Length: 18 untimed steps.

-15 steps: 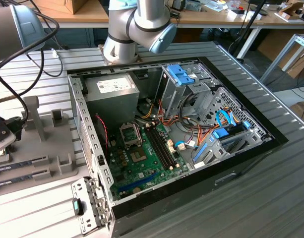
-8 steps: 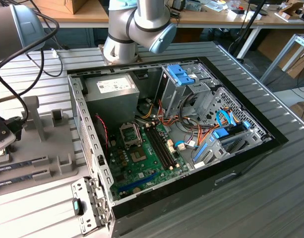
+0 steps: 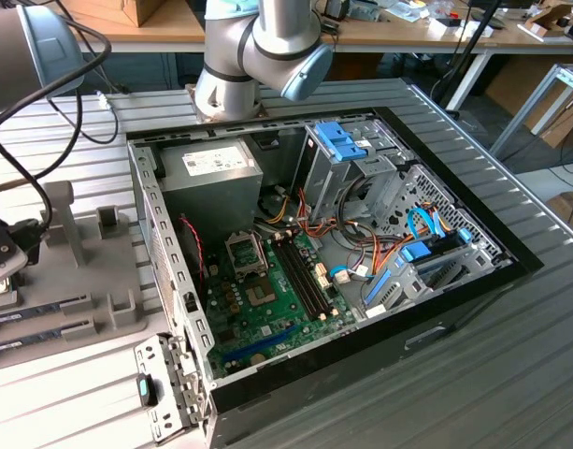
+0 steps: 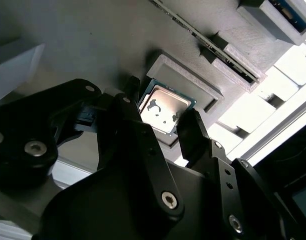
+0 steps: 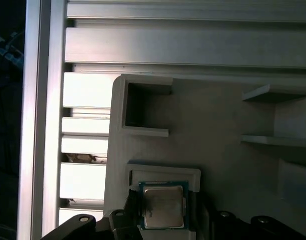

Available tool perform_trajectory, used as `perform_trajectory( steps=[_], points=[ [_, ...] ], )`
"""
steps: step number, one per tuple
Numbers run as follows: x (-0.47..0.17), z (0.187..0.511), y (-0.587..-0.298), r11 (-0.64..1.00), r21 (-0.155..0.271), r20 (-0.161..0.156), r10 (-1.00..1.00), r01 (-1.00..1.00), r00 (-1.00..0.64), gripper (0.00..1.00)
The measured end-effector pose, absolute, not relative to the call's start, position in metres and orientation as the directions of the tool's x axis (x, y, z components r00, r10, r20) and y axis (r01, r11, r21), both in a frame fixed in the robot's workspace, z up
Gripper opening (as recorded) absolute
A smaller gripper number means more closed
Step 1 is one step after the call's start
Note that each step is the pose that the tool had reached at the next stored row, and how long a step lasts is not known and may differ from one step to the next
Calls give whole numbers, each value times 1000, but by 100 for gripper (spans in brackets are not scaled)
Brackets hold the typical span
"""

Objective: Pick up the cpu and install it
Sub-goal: 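Pick up the cpu and move it towards the insertion slot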

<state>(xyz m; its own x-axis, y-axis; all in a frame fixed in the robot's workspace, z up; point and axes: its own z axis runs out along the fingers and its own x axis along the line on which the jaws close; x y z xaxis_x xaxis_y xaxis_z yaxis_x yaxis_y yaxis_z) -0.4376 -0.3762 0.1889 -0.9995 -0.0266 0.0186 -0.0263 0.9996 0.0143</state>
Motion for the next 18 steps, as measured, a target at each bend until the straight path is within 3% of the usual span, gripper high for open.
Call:
perform_trajectory(
  steps=[18],
  points=[
    [-440, 190, -376, 1000, 14, 17, -26, -26, -1000, 57]
  ],
)
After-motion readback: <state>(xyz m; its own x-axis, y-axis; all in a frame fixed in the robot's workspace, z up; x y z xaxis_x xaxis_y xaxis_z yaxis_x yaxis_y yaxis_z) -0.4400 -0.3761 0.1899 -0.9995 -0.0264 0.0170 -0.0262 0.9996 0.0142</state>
